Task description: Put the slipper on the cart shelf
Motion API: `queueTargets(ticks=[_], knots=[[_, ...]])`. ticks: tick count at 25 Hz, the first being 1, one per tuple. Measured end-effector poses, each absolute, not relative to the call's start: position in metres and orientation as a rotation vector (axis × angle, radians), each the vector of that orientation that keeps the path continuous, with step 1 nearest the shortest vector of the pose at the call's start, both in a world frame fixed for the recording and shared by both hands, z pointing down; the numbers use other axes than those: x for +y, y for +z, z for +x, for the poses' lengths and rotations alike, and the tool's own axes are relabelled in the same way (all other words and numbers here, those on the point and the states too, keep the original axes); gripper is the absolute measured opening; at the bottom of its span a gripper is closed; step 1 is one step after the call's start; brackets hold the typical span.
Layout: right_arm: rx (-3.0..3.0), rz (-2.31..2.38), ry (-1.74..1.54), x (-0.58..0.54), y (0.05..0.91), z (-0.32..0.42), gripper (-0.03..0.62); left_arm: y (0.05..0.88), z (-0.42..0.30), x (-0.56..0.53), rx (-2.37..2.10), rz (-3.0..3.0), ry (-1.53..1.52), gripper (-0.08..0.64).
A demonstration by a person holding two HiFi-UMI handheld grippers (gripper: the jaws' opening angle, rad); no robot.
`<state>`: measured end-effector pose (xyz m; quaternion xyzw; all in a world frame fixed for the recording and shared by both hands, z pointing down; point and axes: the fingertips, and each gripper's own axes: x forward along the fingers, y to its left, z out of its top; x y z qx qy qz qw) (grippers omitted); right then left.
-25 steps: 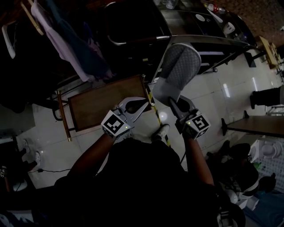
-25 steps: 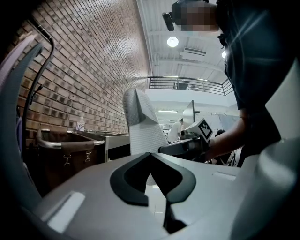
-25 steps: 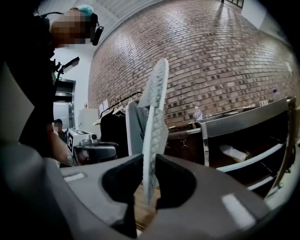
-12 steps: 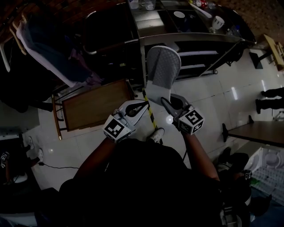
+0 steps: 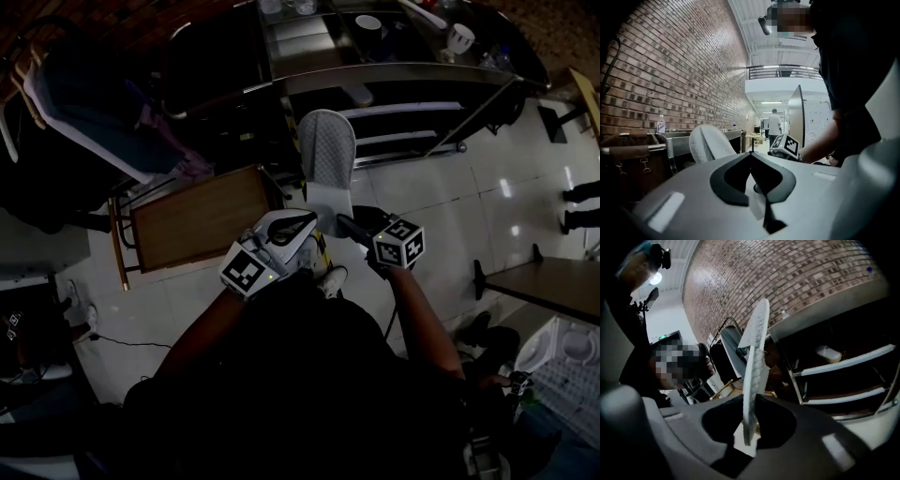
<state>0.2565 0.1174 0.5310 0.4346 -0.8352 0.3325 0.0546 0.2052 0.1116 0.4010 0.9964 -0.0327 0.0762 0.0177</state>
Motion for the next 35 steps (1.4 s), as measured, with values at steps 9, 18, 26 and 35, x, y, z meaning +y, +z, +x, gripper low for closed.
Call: queueTargets(ticks=[9,18,26,35], knots=[[-2.357,1.185,1.324,0.093,0.605,0.280,0.063,0.426,0.240,0.065,-0.040,3.120,0.196,0.003],[-2.216,1.152,1.508,0.041,0.643,0.297,0.064,0.434,0.256,0.001,0.003,3.064,0.136,0.003],[-2.166,1.175,1.591,-0.007,0.662,0.319,0.064,0.444,0.261,-0.043,-0.050,3.014,0.135,0.003],[-2.248,1.172,1.502,-0.082,0.687,0.348,0.064,0.451,0.287,-0.078,-0.200,2.972,0.159,0.003]])
